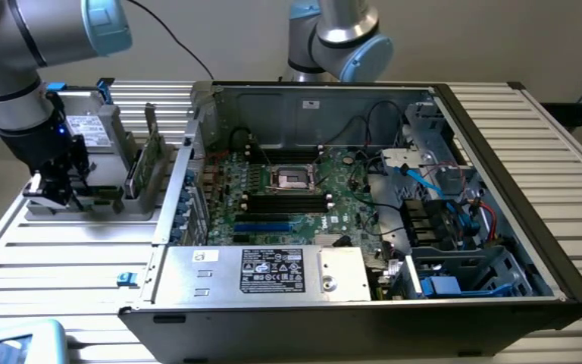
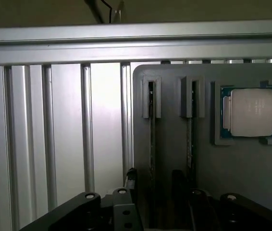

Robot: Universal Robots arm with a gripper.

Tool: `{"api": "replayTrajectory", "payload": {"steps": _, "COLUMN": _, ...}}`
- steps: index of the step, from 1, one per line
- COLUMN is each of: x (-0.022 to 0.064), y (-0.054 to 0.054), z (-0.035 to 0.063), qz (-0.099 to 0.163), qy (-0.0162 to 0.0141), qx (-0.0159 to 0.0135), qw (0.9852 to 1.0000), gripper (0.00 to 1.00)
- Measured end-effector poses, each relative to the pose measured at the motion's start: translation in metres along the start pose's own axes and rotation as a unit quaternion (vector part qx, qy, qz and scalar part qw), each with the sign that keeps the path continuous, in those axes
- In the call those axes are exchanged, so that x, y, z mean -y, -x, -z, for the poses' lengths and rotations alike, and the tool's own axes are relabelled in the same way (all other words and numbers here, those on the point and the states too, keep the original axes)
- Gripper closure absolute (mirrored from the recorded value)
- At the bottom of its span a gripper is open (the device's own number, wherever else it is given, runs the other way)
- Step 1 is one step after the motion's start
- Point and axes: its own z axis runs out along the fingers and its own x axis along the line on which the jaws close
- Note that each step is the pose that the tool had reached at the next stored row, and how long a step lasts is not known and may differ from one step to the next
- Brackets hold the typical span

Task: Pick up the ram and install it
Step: 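Pick up the ram and move it above insertion slot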

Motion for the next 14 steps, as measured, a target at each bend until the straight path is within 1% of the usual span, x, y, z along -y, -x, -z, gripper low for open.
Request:
{"api": "replayTrajectory", "payload": {"steps": 4, "x": -0.0001, "y": 0.0010, "z": -0.0022, "qz": 0.000, "qy": 0.0001, "qx": -0.0003, "qw": 1.0000, "gripper": 0.57}}
{"api": "replayTrajectory", "payload": {"steps": 10, "x": 0.0004, "y": 0.0027, "z": -0.0050, "qz": 0.000, "qy": 0.0001, "qx": -0.0016, "qw": 1.0000, "gripper": 0.57}}
{"api": "replayTrajectory", "payload": {"steps": 11, "x": 0.0003, "y": 0.0028, "z": -0.0051, "qz": 0.000, "qy": 0.0001, "qx": -0.0018, "qw": 1.0000, "gripper": 0.60}}
{"api": "replayTrajectory", "payload": {"steps": 12, "x": 0.0003, "y": 0.0028, "z": -0.0051, "qz": 0.000, "qy": 0.0001, "qx": -0.0020, "qw": 1.0000, "gripper": 0.60}}
{"api": "replayTrajectory", "payload": {"steps": 14, "x": 0.0004, "y": 0.0028, "z": -0.0052, "qz": 0.000, "qy": 0.0000, "qx": -0.0022, "qw": 1.0000, "gripper": 0.72}}
